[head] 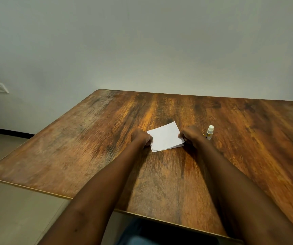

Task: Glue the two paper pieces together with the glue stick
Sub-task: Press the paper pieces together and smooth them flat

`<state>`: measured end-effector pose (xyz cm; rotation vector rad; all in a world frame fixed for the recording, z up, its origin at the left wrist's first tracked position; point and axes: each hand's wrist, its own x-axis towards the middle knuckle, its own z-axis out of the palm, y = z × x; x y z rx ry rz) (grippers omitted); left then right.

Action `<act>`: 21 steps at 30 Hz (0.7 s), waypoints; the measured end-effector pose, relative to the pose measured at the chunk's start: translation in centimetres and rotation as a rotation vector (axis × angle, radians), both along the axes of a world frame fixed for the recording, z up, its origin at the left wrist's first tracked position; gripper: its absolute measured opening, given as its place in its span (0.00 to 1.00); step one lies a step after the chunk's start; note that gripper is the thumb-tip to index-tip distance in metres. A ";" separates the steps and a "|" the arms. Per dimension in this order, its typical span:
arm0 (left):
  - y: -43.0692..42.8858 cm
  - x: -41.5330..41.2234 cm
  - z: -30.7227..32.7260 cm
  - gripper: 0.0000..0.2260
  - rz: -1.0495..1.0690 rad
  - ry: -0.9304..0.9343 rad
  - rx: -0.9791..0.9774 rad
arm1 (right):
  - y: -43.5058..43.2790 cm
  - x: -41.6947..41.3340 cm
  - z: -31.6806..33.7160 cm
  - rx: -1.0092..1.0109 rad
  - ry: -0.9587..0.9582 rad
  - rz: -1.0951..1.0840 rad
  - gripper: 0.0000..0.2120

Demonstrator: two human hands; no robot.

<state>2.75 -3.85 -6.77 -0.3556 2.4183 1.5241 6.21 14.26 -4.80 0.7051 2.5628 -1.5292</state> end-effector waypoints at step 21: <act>-0.8 0.2 -0.1 0.14 0.001 0.023 0.011 | -0.1 -0.5 -0.1 0.174 0.031 0.052 0.09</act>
